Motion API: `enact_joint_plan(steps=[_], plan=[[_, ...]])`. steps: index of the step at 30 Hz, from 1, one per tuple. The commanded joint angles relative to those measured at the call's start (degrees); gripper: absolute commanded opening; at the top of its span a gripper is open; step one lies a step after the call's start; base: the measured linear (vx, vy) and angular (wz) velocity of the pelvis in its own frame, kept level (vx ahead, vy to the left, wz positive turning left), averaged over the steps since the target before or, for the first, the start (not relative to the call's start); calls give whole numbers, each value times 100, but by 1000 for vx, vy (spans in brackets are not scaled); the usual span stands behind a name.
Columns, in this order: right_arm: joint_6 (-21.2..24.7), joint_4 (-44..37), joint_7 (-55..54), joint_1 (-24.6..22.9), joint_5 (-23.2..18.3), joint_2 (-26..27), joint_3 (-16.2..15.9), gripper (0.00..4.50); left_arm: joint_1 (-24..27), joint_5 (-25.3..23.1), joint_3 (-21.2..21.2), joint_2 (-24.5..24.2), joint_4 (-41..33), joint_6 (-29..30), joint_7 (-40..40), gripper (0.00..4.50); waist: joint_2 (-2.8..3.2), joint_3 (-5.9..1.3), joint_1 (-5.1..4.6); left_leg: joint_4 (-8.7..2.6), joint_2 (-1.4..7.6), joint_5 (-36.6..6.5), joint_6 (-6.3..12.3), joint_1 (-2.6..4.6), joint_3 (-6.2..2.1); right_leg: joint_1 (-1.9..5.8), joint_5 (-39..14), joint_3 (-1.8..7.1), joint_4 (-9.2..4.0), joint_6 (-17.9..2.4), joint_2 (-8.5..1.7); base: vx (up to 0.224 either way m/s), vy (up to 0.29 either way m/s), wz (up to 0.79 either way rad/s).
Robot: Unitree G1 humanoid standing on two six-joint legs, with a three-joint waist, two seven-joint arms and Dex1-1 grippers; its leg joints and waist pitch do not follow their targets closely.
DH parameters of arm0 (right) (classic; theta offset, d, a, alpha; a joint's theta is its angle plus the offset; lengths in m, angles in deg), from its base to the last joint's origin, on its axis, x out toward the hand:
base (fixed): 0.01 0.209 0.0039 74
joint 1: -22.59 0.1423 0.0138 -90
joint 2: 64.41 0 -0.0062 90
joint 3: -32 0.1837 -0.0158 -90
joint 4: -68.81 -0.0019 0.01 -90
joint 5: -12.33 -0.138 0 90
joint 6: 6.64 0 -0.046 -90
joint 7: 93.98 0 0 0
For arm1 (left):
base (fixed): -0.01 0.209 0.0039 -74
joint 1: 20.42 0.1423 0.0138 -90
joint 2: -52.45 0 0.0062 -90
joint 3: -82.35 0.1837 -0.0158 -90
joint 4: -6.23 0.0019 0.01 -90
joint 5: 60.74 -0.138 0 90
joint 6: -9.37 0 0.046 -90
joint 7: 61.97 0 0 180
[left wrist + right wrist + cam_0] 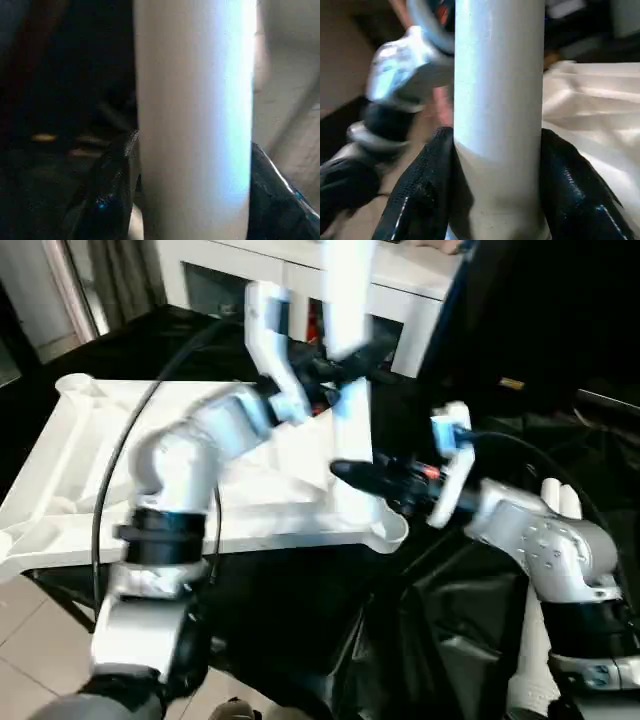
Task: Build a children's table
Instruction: Pick table leg
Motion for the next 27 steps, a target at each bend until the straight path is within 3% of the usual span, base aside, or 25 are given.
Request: enact_joint_plan(steps=[1, 2, 7, 10, 17, 26, 27], plan=[[-53, -267, 368, -8, -203, -112, 78, 194, -122, 245, -234, -123, 87, 203, 116, 274, 55, -422, 34, -405, 396, -245, 59, 57, -143, 348, -924, 331, -345, -1177, -603, 0, 0, 0], [-55, -248, 503, -32, -267, -164, 105, 194, -106, 351, -160, -196, 30, 320, 326, 274, 37, -427, 40, -405, 402, -258, 50, 74, -142, 343, -913, 328, -347, -1163, -597, 0, 0, 0], [17, -249, 644, -63, -503, -152, 264, 194, -12, 733, -94, -171, -267, 575, 759, 274, 55, -430, 101, -411, 419, -284, -1, 87, -135, 345, -859, 339, -339, -1218, -618, 0, 0, 0], [32, -268, 674, -76, -558, -140, 283, 194, -13, 776, -71, -145, -276, 627, 768, 240, 58, -434, 121, -410, 421, -249, -14, 86, -136, 340, -717, 333, -324, -1270, -605, 0, 0, 0], [34, -294, 727, -127, -547, -193, 190, 194, 26, 357, 219, -261, -211, 377, 808, 199, 58, -430, 120, -426, 416, -329, -73, 76, -146, 354, -1043, 336, -369, -1042, -608, 0, 0, 0], [-65, -275, 656, -147, -342, -236, 129, 194, 108, 364, 319, -299, -265, 392, 922, 184, 53, -434, 119, -417, 406, -292, -75, 65, -142, 362, -929, 334, -352, -1110, -608, 0, 0, 0], [-105, -260, 622, -146, -288, -236, 120, 194, 111, 353, 319, -297, -255, 375, 911, 184, 78, -435, 120, -417, 407, -294, -84, 66, -146, 360, -936, 333, -353, -1107, -610, 0, 0, 0]])
